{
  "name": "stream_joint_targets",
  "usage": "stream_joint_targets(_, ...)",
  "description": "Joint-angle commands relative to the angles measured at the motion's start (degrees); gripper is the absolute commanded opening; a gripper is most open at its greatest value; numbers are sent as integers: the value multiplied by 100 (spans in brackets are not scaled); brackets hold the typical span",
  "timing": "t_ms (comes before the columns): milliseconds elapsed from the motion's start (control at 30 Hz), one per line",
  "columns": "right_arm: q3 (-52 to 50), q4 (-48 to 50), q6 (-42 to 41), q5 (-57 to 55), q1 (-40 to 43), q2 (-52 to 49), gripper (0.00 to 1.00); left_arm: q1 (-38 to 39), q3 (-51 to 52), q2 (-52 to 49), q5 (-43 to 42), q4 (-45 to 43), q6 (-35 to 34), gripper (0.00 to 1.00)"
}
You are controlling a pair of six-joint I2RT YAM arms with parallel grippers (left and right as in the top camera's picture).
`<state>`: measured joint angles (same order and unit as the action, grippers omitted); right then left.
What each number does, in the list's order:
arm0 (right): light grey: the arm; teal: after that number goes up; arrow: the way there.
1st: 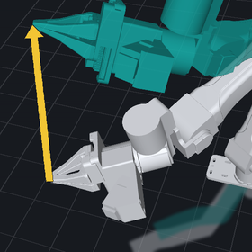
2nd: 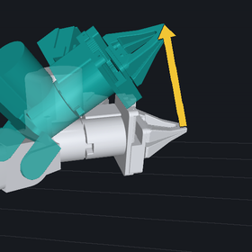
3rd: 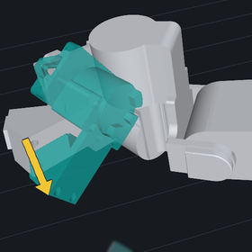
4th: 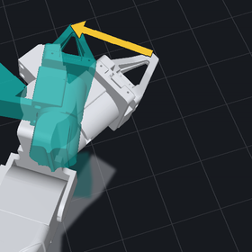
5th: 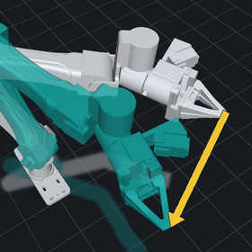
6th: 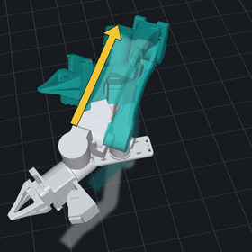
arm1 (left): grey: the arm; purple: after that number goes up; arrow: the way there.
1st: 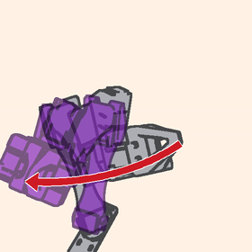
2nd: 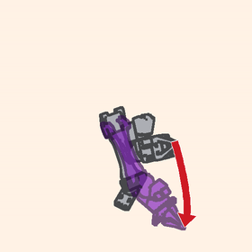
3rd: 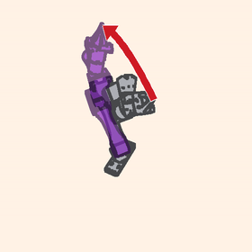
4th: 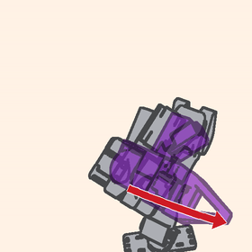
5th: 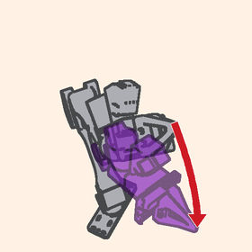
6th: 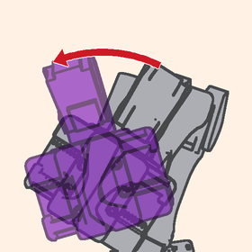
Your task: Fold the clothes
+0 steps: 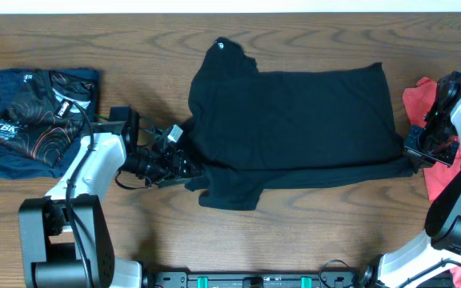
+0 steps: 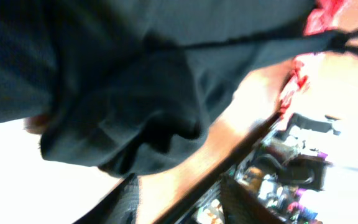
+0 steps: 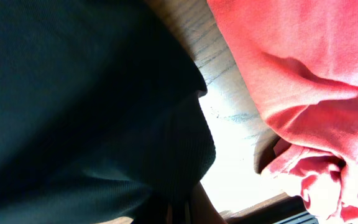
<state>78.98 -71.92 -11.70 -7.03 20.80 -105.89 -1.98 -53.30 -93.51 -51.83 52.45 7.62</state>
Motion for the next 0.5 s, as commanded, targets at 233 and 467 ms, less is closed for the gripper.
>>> stream_joint_targets(233, -2, 0, 20, 0, -9, 13, 1, 721, 2, 105, 804, 540, -166, 49)
stream_joint_targets(467, -2, 0, 20, 0, -9, 13, 1, 1672, 168, 103, 2227, -144, -321, 50)
